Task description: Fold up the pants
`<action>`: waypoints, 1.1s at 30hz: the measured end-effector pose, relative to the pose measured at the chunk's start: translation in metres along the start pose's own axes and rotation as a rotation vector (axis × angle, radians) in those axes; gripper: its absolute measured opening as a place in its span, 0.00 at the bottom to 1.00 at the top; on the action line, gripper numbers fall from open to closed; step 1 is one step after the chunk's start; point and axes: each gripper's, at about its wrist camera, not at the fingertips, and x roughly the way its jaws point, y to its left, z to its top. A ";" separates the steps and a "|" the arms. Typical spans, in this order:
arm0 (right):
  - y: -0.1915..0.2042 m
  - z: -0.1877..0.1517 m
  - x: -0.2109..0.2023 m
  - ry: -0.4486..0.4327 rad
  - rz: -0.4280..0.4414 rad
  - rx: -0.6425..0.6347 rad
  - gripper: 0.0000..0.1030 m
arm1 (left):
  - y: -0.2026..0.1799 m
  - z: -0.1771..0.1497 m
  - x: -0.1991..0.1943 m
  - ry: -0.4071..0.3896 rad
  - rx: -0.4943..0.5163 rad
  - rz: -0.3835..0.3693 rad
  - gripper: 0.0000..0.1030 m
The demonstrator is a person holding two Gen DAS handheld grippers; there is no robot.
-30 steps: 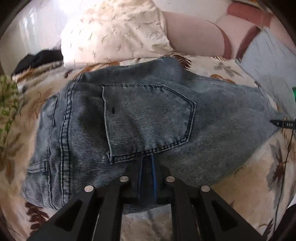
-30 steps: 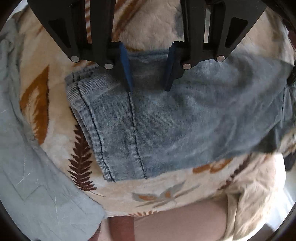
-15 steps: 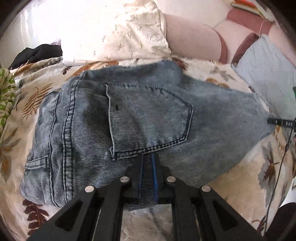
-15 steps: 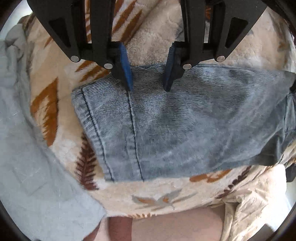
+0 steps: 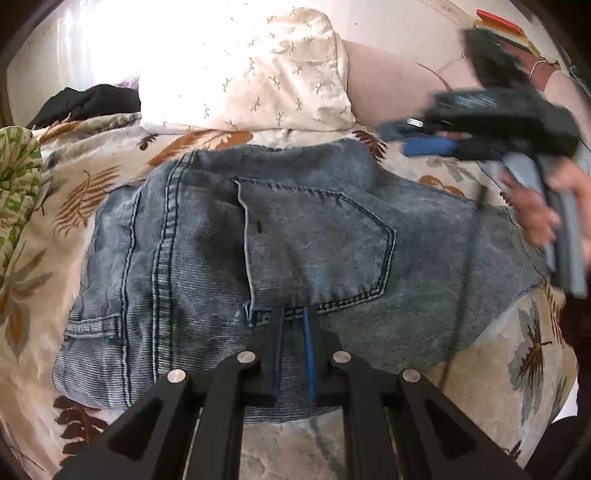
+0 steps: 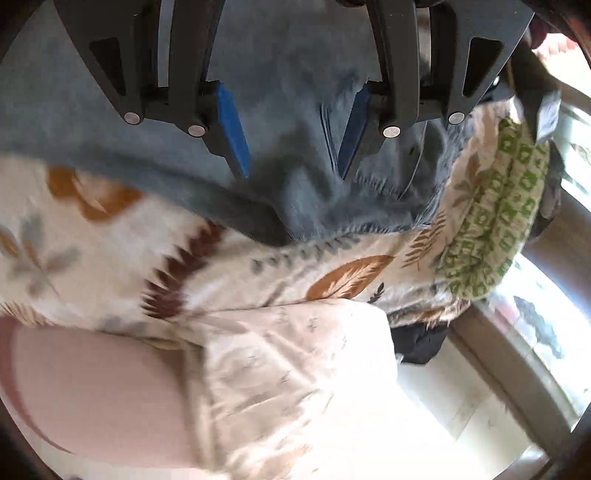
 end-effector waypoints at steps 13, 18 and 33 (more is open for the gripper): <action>-0.020 0.023 0.077 0.204 0.162 -0.066 0.37 | 0.007 0.004 0.008 0.038 -0.026 -0.038 0.12; -0.009 0.031 0.069 0.127 0.090 -0.077 0.08 | 0.009 0.004 0.008 0.034 -0.020 -0.028 0.12; -0.028 0.043 0.076 0.022 -0.042 0.090 0.25 | 0.008 0.002 0.000 0.031 -0.010 -0.028 0.15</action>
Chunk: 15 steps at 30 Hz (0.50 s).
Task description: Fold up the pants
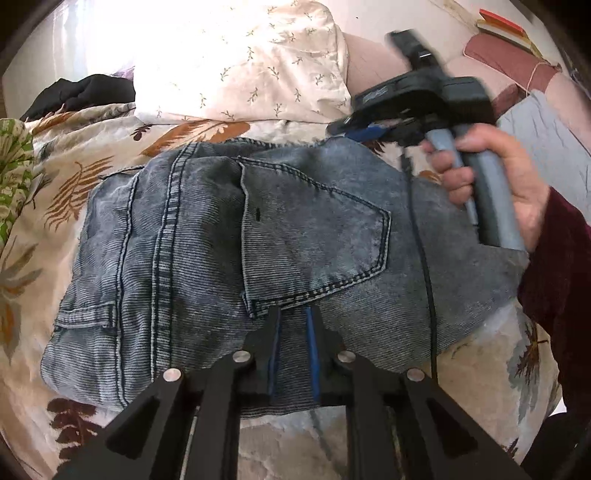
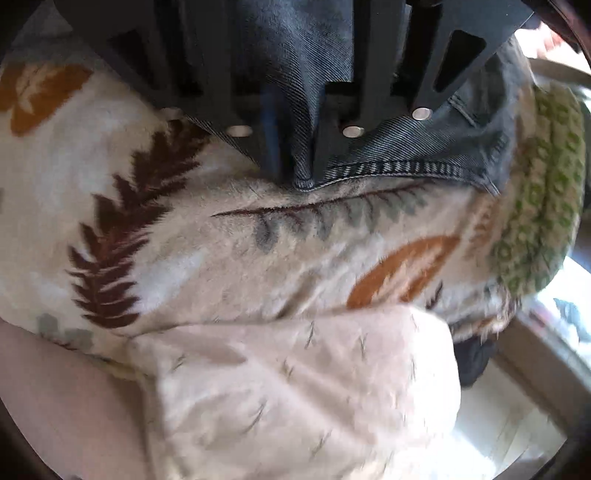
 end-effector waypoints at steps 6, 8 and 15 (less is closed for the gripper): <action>0.015 -0.006 -0.053 -0.052 0.095 0.000 0.25 | -0.004 -0.001 -0.019 -0.063 0.031 0.063 0.32; 0.018 -0.015 -0.048 0.005 0.133 0.020 0.25 | -0.003 -0.002 -0.024 -0.074 0.033 0.062 0.32; 0.007 -0.035 0.009 0.108 0.006 0.078 0.18 | 0.004 -0.008 0.000 0.015 0.063 0.129 0.32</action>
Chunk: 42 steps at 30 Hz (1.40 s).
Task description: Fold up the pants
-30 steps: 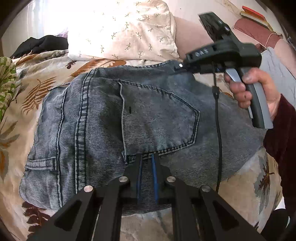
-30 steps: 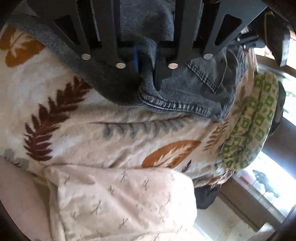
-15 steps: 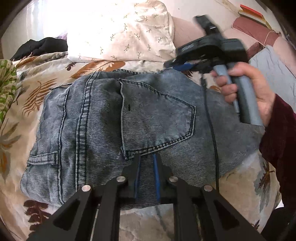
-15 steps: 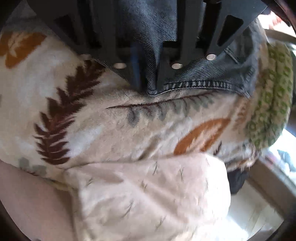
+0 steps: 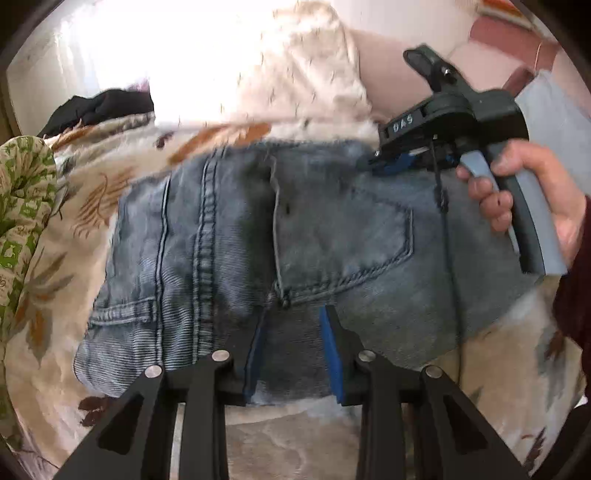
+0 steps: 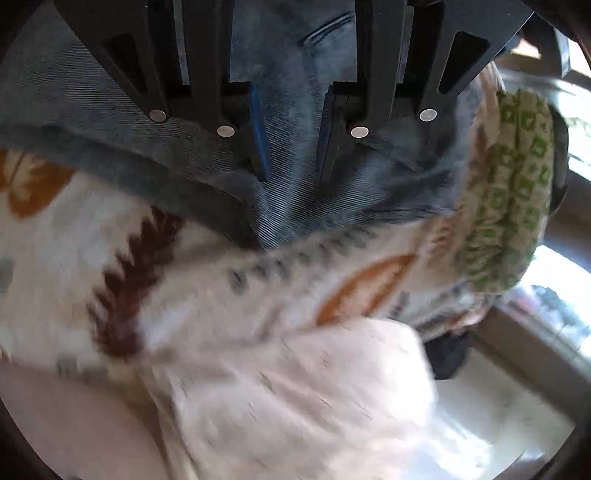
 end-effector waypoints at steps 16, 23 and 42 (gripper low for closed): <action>-0.014 -0.042 -0.106 -0.226 -0.007 0.015 0.25 | 0.025 0.008 -0.046 -0.144 -0.028 0.023 0.45; -0.049 -0.119 -0.169 -0.332 -0.114 0.074 0.40 | 0.079 0.005 -0.037 -0.094 -0.154 0.100 0.46; -0.219 -0.254 -0.240 -0.538 -0.013 0.761 0.47 | 0.027 -0.013 -0.019 -0.126 0.086 0.339 0.36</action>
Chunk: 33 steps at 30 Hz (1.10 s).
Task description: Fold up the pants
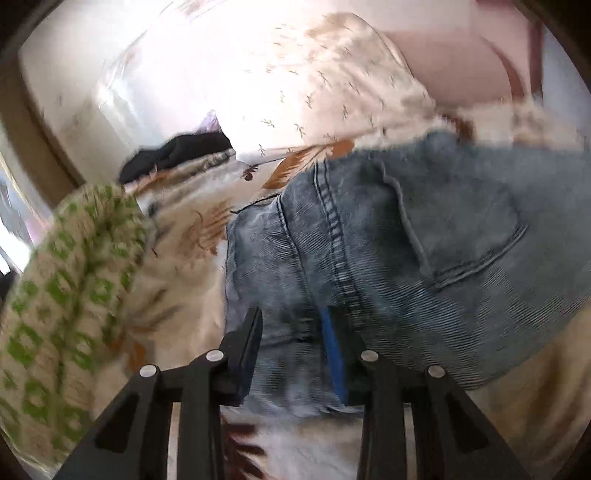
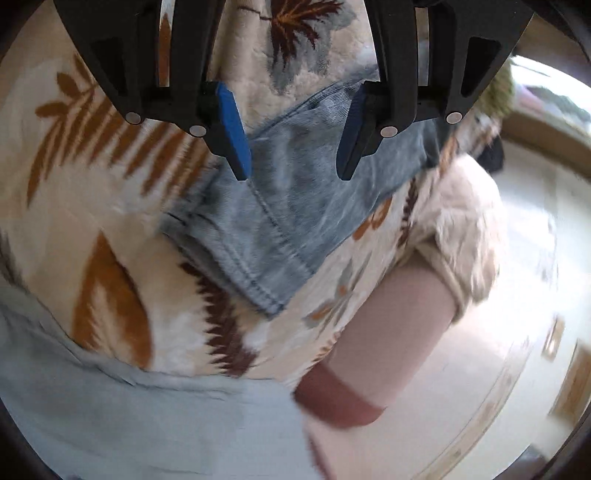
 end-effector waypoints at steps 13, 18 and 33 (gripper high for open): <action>-0.073 0.011 0.023 0.049 0.034 0.290 0.51 | -0.132 0.104 -0.063 -0.046 0.113 -0.443 0.41; -0.073 0.023 0.039 0.045 0.032 0.288 0.51 | -0.210 0.148 -0.059 -0.043 0.278 -0.541 0.41; -0.084 0.028 0.042 0.038 0.033 0.330 0.30 | -0.379 0.210 -0.017 0.058 0.555 -0.698 0.46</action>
